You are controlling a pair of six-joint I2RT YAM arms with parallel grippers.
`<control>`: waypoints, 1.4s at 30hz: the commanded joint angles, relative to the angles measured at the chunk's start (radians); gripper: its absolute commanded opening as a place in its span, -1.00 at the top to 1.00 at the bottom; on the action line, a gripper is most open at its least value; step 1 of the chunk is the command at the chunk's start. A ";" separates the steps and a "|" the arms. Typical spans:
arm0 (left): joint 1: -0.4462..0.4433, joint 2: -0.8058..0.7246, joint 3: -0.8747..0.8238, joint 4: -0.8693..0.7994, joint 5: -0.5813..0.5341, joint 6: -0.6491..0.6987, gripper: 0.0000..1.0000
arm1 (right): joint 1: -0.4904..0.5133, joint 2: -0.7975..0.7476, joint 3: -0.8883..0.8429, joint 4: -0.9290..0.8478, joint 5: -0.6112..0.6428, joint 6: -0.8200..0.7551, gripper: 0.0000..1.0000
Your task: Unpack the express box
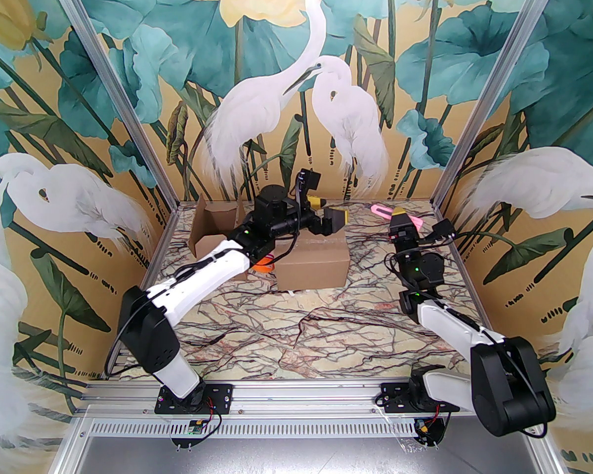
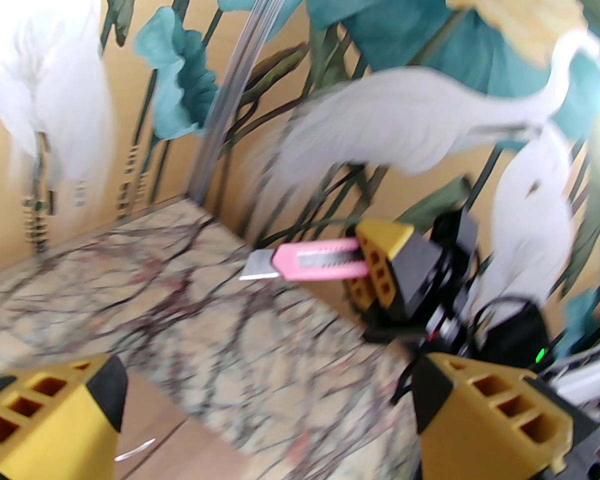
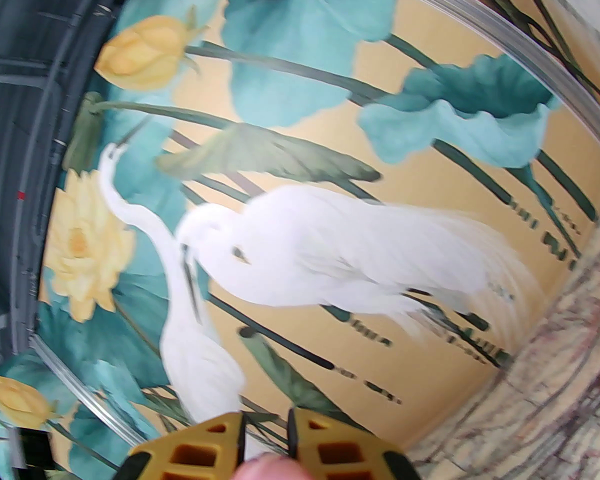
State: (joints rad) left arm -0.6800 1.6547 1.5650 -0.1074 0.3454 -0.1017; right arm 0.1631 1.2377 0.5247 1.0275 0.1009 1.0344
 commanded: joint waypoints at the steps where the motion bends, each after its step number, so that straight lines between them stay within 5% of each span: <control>1: -0.003 0.033 0.061 -0.374 -0.067 0.344 -0.99 | -0.018 -0.015 0.000 -0.204 -0.025 -0.066 1.00; 9: -0.065 0.185 0.209 -0.551 -0.069 0.637 -0.99 | -0.014 0.031 0.068 -0.454 -0.031 -0.237 1.00; 17: -0.113 0.475 0.585 -0.857 -0.114 0.788 -0.99 | -0.016 0.042 0.091 -0.510 -0.038 -0.299 1.00; 30: -0.114 0.509 0.534 -0.874 -0.122 0.803 -0.99 | -0.047 0.084 0.126 -0.570 -0.144 -0.282 1.00; 42: -0.064 0.302 0.212 -0.862 0.132 0.960 -0.88 | -0.058 -0.024 0.054 -0.558 -0.248 -0.170 1.00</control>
State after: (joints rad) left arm -0.7616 1.9934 1.8545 -0.9005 0.3908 0.8158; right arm 0.1139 1.2732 0.5995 0.4587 -0.1143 0.8211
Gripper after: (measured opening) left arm 0.939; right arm 0.195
